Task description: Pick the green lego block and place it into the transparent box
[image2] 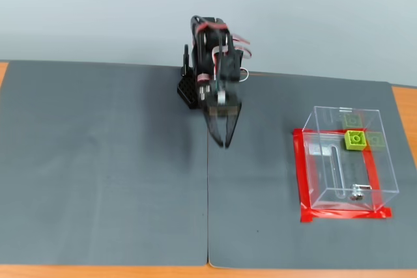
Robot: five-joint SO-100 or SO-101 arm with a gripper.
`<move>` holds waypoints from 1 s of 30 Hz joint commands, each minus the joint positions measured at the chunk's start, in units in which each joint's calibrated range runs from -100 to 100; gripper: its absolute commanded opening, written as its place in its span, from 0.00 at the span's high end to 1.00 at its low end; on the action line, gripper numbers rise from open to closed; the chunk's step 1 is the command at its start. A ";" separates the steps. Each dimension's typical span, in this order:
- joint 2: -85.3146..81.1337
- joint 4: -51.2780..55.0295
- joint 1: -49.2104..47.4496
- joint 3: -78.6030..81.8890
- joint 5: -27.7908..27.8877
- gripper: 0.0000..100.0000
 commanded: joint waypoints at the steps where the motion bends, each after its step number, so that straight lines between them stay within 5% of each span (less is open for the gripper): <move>1: -0.77 -0.73 0.58 5.76 -0.34 0.98; 30: -0.94 3.52 2.67 14.17 -0.34 0.98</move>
